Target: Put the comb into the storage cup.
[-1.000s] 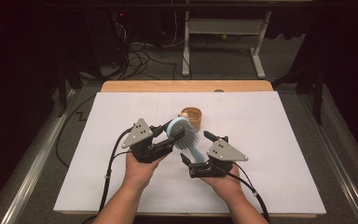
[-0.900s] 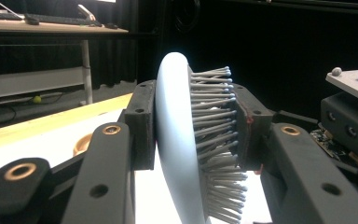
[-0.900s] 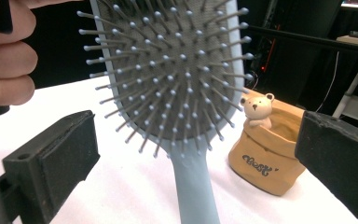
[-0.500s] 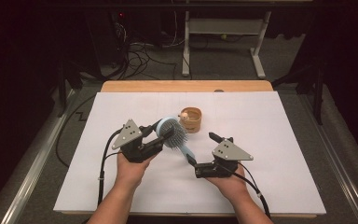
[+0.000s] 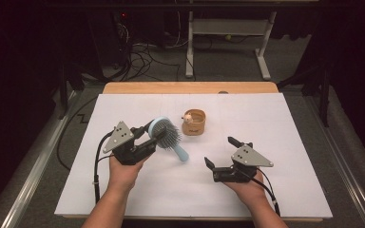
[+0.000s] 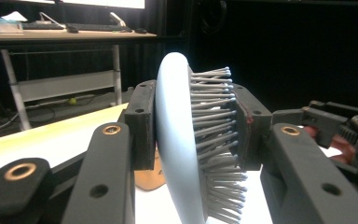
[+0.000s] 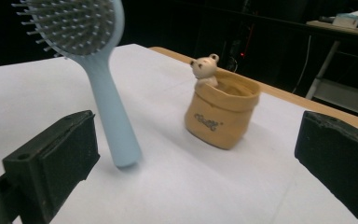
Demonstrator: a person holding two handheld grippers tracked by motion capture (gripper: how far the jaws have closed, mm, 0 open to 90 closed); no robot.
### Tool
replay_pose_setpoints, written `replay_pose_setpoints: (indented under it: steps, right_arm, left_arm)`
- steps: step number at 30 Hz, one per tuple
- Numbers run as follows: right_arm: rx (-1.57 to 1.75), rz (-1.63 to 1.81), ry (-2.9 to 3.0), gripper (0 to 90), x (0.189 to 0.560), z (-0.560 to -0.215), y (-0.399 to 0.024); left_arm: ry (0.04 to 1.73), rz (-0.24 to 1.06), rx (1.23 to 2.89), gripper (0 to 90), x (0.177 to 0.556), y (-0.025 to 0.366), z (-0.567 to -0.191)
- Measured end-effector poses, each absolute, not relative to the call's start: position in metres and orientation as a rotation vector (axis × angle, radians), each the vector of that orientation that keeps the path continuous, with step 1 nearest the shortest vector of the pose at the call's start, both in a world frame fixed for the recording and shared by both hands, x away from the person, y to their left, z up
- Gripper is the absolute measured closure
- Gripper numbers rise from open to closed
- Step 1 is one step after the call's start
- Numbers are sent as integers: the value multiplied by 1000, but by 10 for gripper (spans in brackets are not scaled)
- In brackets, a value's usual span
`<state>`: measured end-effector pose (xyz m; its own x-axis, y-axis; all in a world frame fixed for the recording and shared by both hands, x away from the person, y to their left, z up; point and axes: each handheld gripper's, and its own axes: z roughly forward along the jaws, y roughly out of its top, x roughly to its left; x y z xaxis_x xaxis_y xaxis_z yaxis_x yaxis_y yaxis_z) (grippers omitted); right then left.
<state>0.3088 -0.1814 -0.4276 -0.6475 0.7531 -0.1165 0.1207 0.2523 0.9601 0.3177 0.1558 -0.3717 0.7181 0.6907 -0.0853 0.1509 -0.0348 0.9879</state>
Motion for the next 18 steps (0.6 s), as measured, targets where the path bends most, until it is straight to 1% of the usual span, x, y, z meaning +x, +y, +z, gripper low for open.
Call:
replay_pose_setpoints:
  steps: [10,18]
  right_arm:
    - [868,1403,1902,0,307,-433,-218]
    - [910,1375,1877,0,304,-436,-238]
  left_arm:
    - [725,532,1562,588,316,168,-371]
    - [751,554,1550,588,316,179,-371]
